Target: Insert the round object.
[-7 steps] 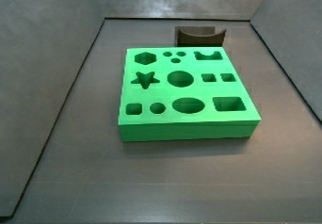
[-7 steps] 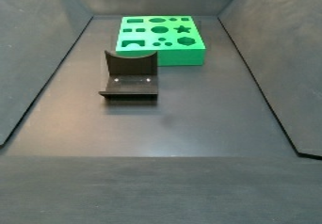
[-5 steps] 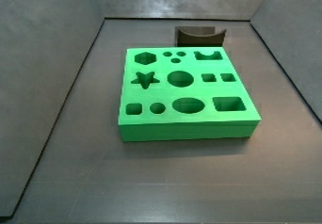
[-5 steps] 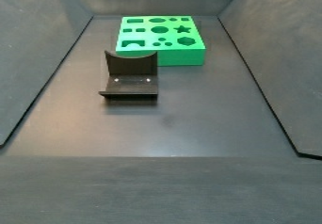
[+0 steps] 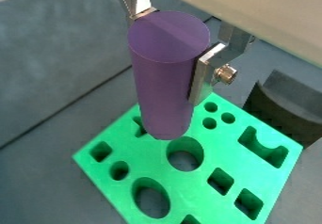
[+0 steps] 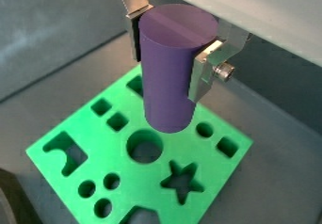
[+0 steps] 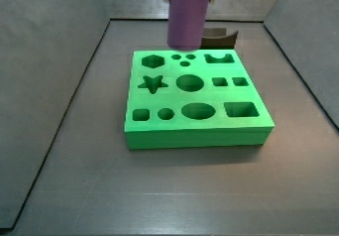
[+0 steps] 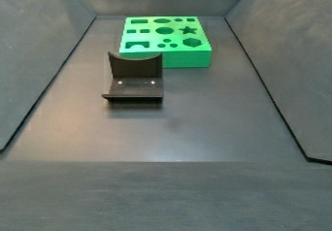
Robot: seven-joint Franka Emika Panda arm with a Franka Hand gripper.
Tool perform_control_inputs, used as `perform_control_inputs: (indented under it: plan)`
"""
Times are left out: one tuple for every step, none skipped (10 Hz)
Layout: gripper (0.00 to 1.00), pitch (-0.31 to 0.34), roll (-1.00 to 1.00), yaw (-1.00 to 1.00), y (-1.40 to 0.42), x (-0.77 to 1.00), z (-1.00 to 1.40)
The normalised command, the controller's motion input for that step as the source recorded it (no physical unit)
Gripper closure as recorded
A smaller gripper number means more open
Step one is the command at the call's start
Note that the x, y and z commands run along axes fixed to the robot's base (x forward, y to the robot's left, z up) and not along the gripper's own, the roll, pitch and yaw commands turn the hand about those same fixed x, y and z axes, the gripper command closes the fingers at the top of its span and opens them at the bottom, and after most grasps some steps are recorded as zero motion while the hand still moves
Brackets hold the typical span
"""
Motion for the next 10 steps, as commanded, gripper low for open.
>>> perform_control_inputs:
  plan:
    - [1.0, 0.019, 0.1, 0.05, 0.23, 0.22, -0.89]
    - [1.0, 0.026, 0.08, 0.03, 0.25, 0.25, -0.83]
    - [1.0, 0.0, 0.01, 0.0, 0.26, 0.03, -0.69]
    - [1.0, 0.0, -0.03, 0.0, 0.22, 0.0, -0.53]
    - [1.0, -0.019, -0.13, -0.05, 0.12, 0.0, -0.43]
    - [1.0, -0.069, -0.23, -0.07, 0.0, -0.01, -0.39]
    - [1.0, -0.029, -0.22, -0.02, 0.0, 0.03, -0.35]
    - [1.0, 0.0, -0.2, 0.0, 0.0, 0.11, -0.37]
    - [1.0, -0.003, -0.22, -0.01, 0.0, 0.11, -0.34]
    - [1.0, -0.004, -0.21, -0.04, 0.0, 0.15, -0.33]
